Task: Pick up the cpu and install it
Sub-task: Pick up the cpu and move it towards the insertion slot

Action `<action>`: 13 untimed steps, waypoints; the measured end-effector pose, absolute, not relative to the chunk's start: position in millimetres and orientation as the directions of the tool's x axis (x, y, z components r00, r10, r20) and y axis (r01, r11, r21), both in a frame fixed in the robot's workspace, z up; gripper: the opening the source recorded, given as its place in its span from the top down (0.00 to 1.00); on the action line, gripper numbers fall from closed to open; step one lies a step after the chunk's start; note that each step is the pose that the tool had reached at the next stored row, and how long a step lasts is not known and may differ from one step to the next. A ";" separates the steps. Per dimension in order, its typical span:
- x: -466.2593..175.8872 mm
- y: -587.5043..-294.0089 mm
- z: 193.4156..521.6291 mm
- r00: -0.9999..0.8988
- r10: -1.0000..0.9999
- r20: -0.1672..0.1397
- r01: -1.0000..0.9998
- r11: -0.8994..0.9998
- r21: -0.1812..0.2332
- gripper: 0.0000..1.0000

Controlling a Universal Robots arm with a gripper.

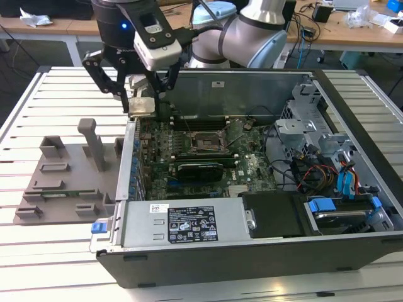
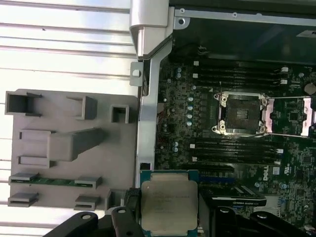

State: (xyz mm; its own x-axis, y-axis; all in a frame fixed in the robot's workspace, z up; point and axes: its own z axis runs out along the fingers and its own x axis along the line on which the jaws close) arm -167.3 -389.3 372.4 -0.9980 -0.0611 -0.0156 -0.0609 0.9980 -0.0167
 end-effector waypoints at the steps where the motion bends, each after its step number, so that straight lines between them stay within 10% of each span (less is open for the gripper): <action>1: -163.1 -388.3 371.3 -0.998 -0.061 -0.015 -0.061 0.998 -0.017 0.45; 13: -132.0 -384.8 359.3 -0.998 -0.061 -0.012 -0.061 0.998 -0.017 0.45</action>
State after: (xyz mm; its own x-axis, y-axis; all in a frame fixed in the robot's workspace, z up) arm -132.0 -384.8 359.3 -0.9980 -0.0613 -0.0118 -0.0611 0.9980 -0.0165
